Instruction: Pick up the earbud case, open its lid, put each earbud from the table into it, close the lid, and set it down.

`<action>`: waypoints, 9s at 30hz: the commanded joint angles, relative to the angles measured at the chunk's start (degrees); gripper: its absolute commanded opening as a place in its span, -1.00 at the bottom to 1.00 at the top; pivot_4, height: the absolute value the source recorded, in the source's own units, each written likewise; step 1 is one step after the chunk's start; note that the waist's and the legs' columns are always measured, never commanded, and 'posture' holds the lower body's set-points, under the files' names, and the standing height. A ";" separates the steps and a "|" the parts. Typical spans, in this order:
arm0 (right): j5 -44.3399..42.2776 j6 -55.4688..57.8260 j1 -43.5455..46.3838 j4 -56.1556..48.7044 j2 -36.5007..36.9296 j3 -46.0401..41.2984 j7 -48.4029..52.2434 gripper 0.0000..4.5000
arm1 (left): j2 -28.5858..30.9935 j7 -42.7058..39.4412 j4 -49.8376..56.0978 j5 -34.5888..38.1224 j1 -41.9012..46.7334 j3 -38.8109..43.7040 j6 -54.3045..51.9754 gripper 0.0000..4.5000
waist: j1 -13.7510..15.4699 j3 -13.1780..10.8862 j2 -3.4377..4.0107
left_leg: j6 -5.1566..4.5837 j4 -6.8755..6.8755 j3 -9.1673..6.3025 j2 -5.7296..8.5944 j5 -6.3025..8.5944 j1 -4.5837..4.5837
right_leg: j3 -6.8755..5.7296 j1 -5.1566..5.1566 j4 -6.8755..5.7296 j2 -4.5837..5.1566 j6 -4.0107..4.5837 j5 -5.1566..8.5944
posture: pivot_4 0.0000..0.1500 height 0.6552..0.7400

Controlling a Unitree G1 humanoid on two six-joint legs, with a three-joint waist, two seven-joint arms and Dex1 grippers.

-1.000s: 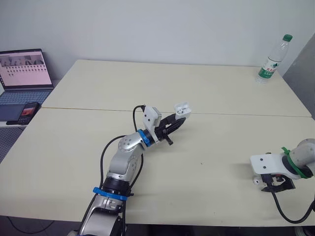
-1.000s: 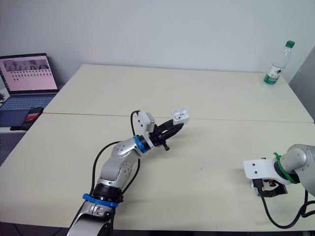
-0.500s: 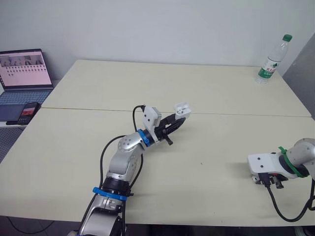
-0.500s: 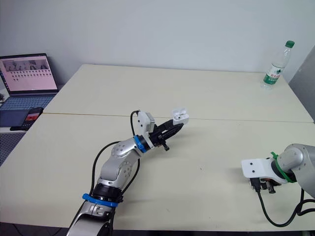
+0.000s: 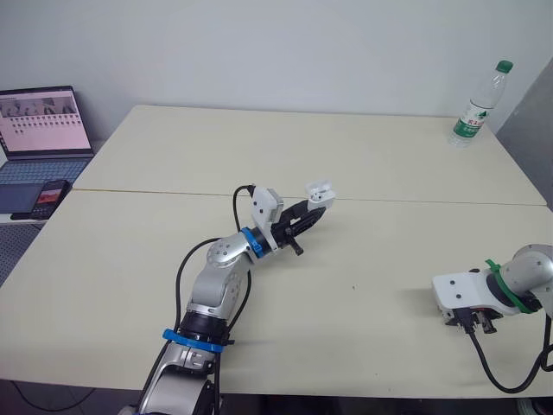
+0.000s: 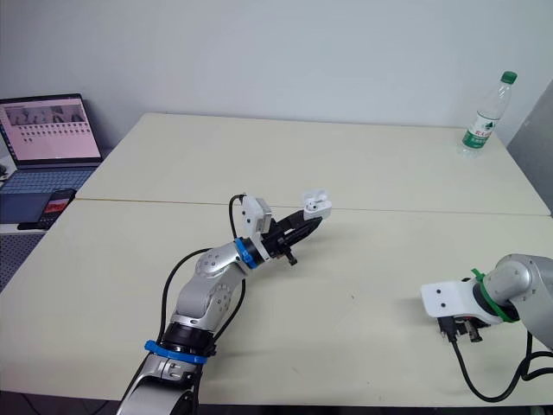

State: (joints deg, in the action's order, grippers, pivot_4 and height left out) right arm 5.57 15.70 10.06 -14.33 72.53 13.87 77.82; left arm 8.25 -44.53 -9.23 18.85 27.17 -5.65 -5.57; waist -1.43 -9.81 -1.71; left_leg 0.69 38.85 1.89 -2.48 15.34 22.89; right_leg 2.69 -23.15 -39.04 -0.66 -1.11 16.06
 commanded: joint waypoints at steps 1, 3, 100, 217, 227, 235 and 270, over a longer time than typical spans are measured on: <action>0.43 -0.77 -0.28 -0.80 0.37 -0.50 0.66 -0.28 | 0.04 -0.12 2.22 0.23 0.44 0.10 0.64 -0.65 | 0.00 0.00 0.00 | 0.00 0.00 0.00 0.00 0.00 0.00 | 0.00 0.00 0.00 0.00 0.00 0.00 | 1.00 0.91; 0.87 -1.23 -0.26 -0.34 0.56 -0.39 0.62 -0.28 | 0.10 -0.08 2.31 0.27 0.40 0.10 0.57 -0.65 | 0.00 0.00 0.00 | 0.00 0.00 0.00 0.00 0.00 0.00 | 0.00 0.00 0.00 0.00 0.00 0.00 | 1.00 0.91; -43.28 29.37 14.53 -14.34 -51.20 -23.10 -54.28 -0.84 | -4.43 1.41 9.01 2.79 1.72 -2.10 -8.26 -0.65 | -0.18 0.04 0.06 | 0.03 0.00 -0.12 -0.08 -0.02 0.09 | 0.02 -0.03 -0.05 -0.14 0.13 -0.14 | 1.00 0.91; -42.03 20.98 1.69 -6.77 -24.27 -23.53 -32.28 -0.98 | 3.24 -9.57 0.65 7.57 8.73 -7.74 -38.65 -0.65 | -0.20 -0.04 0.04 | 0.00 -0.13 -0.16 -0.07 0.00 0.24 | 0.03 -0.15 0.15 -0.15 -0.22 0.11 | 1.00 0.91; -35.52 12.67 -4.54 -7.50 -26.87 -23.55 -32.62 -0.98 | 0.14 0.54 -7.24 6.28 15.57 -6.30 -53.28 -0.65 | -0.33 -0.05 0.02 | 0.01 -0.11 -0.12 -0.09 -0.01 0.16 | 0.00 -0.14 0.07 -0.20 -0.23 0.11 | 1.00 0.91; -33.26 8.53 -8.16 -9.12 -27.86 -23.50 -31.94 -0.98 | 0.24 1.58 -11.25 5.39 17.12 -6.10 -53.58 -0.65 | -0.23 -0.04 0.02 | 0.02 -0.09 -0.09 -0.04 -0.01 0.14 | 0.00 -0.09 0.08 -0.15 -0.24 0.10 | 1.00 0.91; -29.65 -11.63 -23.99 7.35 -29.01 -30.41 -18.87 0.99 | 23.74 -7.96 17.83 0.22 -19.16 1.91 -11.64 1.00 | -0.05 -0.04 0.06 | 0.03 -0.11 -0.01 -0.11 -0.02 0.00 | 0.18 -0.03 0.06 0.21 -0.13 0.15 | 1.00 0.91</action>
State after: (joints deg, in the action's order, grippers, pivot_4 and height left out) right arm -23.60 4.93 -13.55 -7.03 42.95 -14.98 57.75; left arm 32.32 -52.94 7.70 18.79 8.18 -5.52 -19.70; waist -1.47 -9.85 -1.65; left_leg 0.71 38.75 1.87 -2.58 15.32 22.89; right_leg 2.87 -23.17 -38.99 -0.45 -1.25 16.21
